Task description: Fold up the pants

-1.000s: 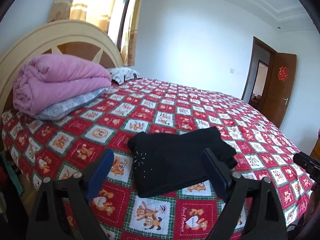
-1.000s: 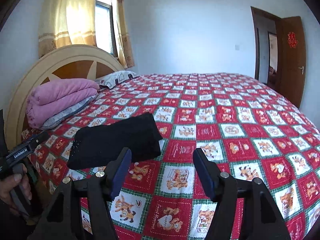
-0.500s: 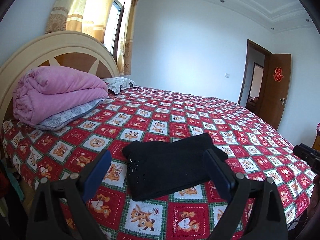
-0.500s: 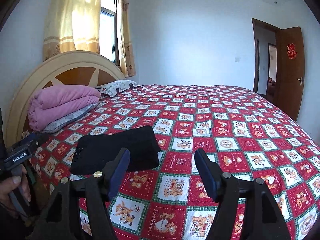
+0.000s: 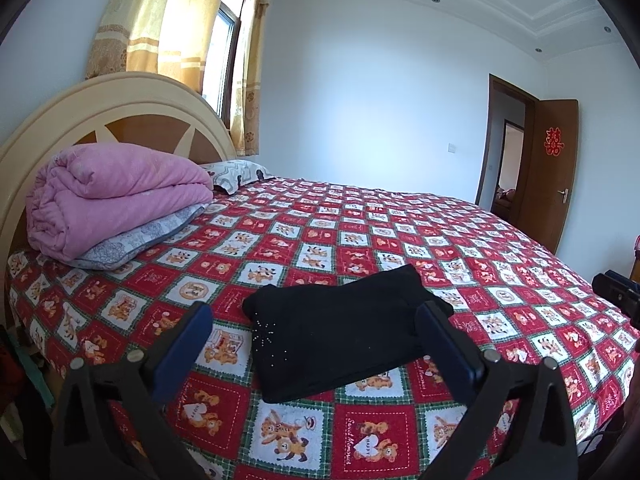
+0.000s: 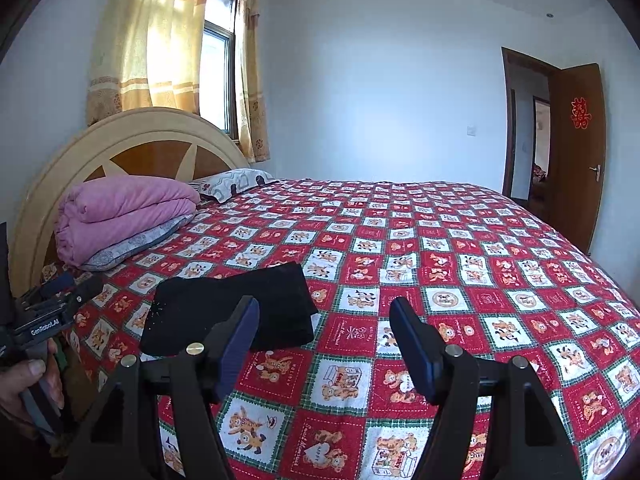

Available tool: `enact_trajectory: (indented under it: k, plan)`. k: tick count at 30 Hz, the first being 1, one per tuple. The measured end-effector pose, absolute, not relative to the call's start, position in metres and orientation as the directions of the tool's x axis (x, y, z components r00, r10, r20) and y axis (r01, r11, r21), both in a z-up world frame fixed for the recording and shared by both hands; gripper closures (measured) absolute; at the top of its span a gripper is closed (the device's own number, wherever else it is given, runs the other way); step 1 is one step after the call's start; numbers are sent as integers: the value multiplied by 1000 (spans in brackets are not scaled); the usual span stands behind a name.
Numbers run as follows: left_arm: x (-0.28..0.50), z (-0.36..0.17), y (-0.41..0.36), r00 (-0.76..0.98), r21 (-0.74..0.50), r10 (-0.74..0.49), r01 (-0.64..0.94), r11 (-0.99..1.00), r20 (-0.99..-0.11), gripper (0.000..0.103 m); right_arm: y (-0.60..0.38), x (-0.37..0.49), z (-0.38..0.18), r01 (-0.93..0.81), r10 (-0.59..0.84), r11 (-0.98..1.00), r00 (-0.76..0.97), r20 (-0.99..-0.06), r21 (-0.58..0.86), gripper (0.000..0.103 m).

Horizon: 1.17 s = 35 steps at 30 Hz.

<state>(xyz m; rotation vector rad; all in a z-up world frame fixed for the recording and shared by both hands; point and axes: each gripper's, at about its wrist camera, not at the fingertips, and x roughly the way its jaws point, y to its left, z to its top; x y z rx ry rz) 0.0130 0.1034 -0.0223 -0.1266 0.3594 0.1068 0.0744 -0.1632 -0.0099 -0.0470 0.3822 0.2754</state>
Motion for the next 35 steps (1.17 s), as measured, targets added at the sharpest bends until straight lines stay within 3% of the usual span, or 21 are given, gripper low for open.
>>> enact_trajectory:
  k: [15, 35]
  plan:
    - [9, -14, 101, 937, -85, 126, -161, 983, -325, 0, -161, 68, -5, -261, 239, 965, 906, -350, -14, 34]
    - [17, -28, 97, 924, -59, 112, -143, 988, -366, 0, -162, 72, -9, -255, 231, 967, 904, -361, -20, 34]
